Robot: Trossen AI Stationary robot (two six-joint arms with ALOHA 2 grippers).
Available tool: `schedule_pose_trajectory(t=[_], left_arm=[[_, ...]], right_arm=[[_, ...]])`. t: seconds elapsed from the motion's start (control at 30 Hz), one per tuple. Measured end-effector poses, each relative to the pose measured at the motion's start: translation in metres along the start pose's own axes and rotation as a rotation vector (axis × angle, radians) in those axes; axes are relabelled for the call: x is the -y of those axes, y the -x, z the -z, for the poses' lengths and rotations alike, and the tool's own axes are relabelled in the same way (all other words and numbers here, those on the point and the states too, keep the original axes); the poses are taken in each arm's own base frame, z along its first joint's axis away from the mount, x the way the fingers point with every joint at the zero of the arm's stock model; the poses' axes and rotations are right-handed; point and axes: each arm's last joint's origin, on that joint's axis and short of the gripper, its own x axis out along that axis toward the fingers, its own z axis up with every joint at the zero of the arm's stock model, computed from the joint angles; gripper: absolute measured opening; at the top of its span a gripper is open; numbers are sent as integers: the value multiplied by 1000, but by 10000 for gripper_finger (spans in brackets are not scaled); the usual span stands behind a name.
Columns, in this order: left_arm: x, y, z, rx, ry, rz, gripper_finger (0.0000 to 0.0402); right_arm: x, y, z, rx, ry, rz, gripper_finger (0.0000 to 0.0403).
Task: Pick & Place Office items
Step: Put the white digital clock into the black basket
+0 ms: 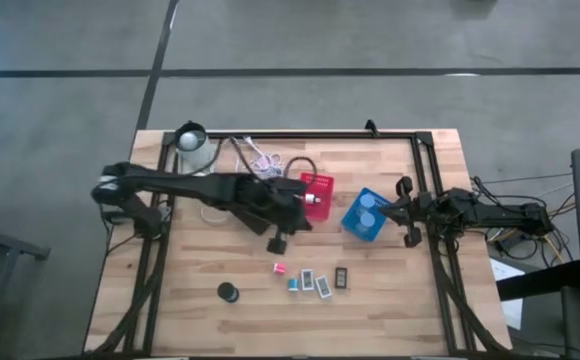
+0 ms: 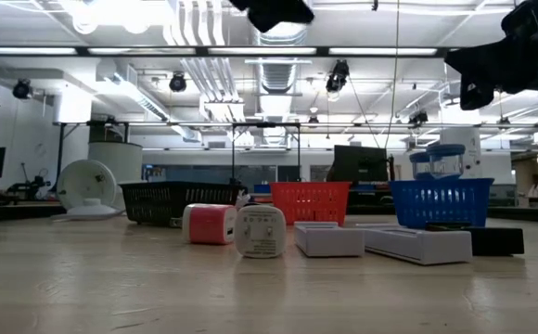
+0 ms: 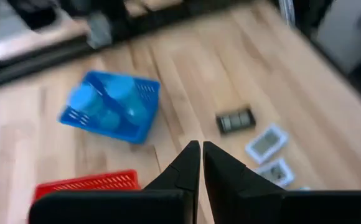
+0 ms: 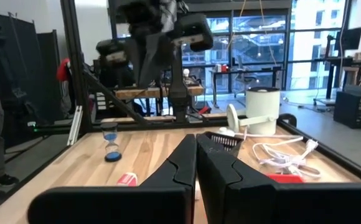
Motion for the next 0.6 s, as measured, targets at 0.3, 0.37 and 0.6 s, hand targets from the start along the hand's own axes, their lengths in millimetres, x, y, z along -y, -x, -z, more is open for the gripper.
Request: schedule_pose_trajectory(t=[0.3,0.37,0.6], left_arm=[[22,-87,-4,-167,-177,113,74],[30,-105,-2,-188,-217,137,102],[59,-144,-4,-179,-405,200,193]], right_arm=[[0,0,1,-14,-23,2,8],[0,0,3,-29,-23,3,8],[1,0,7,-73,-20,5,8]])
